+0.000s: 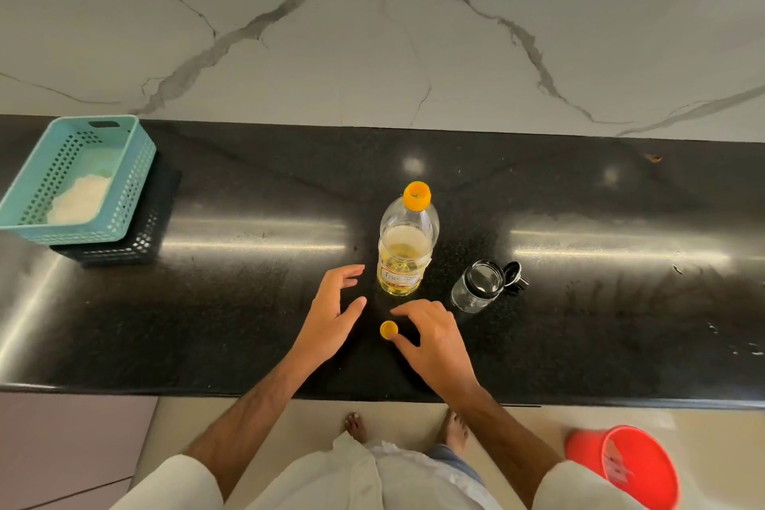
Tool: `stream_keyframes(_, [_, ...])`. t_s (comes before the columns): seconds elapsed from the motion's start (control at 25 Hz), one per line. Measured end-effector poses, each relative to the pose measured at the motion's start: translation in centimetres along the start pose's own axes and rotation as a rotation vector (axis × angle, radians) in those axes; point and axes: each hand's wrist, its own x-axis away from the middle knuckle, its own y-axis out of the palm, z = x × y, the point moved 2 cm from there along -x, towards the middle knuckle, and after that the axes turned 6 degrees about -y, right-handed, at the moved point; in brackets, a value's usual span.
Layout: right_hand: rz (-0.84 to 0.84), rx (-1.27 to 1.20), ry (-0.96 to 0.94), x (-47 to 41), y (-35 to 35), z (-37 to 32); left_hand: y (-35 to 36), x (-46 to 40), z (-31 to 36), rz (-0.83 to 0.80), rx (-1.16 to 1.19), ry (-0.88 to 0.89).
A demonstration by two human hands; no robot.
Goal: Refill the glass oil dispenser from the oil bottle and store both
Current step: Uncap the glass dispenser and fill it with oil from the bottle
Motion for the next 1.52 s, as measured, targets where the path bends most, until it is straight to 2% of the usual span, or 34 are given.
stream_keyframes(0.12, [0.31,-0.204,0.074,0.1,-4.1,-1.9,0.0,-1.0,1.2,-0.015,0.056,0.014])
stream_keyframes(0.2, [0.389,-0.238,0.13,-1.4,-6.2,-2.4,0.2,-1.7,2.2,-0.025,0.083,0.044])
stream_keyframes(0.4, [0.211,-0.434,0.242,-6.9,-5.9,-2.2,0.7,-2.8,4.1,-0.033,0.174,0.116])
stream_keyframes(0.72, [0.338,-0.489,0.214,-8.0,-5.0,-2.7,0.8,-2.9,4.9,-0.066,0.234,0.091])
stream_keyframes(1.0, [0.422,-0.584,0.141,-5.5,-8.9,-4.5,0.1,-2.8,4.7,0.024,0.244,0.293])
stream_keyframes(1.16, [0.506,-0.644,0.128,-2.9,-13.1,-4.3,2.2,-4.0,4.5,-0.073,0.136,0.19])
stream_keyframes(1.36, [0.508,-0.58,0.162,1.0,-17.1,-1.2,7.9,-4.9,5.9,-0.327,-0.056,0.101])
stream_keyframes(1.52, [0.435,-0.501,0.18,4.4,-19.2,2.6,11.7,-5.4,7.4,-0.342,-0.094,0.063])
